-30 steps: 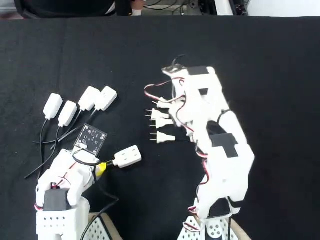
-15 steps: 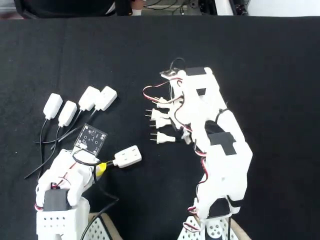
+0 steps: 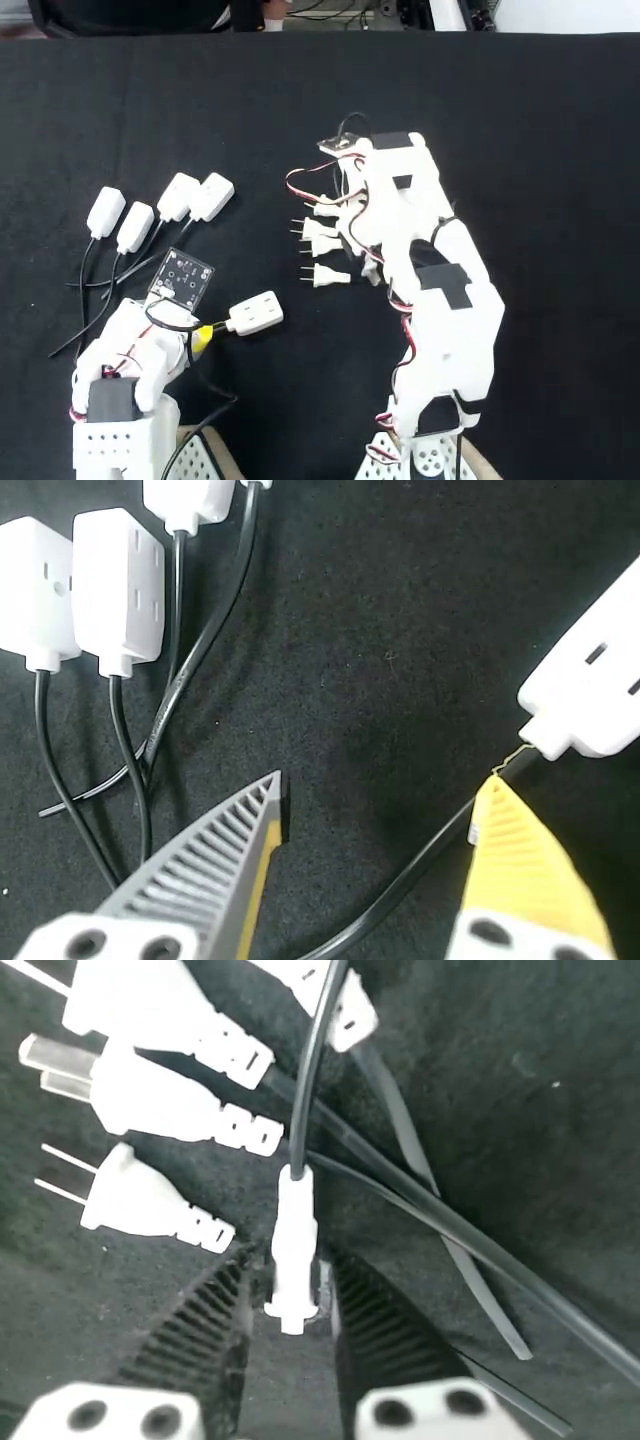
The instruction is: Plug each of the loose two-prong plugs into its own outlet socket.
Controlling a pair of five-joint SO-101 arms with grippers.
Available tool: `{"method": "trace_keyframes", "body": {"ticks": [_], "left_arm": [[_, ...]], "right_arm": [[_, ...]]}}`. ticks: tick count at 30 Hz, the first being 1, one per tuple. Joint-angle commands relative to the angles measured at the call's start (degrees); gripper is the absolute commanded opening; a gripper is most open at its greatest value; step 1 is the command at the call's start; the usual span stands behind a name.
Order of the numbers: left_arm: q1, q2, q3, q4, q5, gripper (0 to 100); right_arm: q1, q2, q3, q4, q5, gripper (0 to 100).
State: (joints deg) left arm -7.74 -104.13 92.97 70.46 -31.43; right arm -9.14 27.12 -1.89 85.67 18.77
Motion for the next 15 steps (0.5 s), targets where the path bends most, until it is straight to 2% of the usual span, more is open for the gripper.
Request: {"method": "trace_keyframes", "body": {"ticks": [1,9,15], "left_arm": [[0.31,-0.18,-0.22,-0.97,-0.35,30],[0.22,-0.18,-0.22,-0.88,-0.35,30],[0.22,-0.18,-0.13,-0.97,-0.35,30]], "right_arm": [[-1.05,-0.31,-1.19,0.0,0.79,2.2],[-2.2,5.67,-2.95,-0.53,0.97,7.9],[-1.93,6.9,-4.97,0.7,0.88,4.4]]}}
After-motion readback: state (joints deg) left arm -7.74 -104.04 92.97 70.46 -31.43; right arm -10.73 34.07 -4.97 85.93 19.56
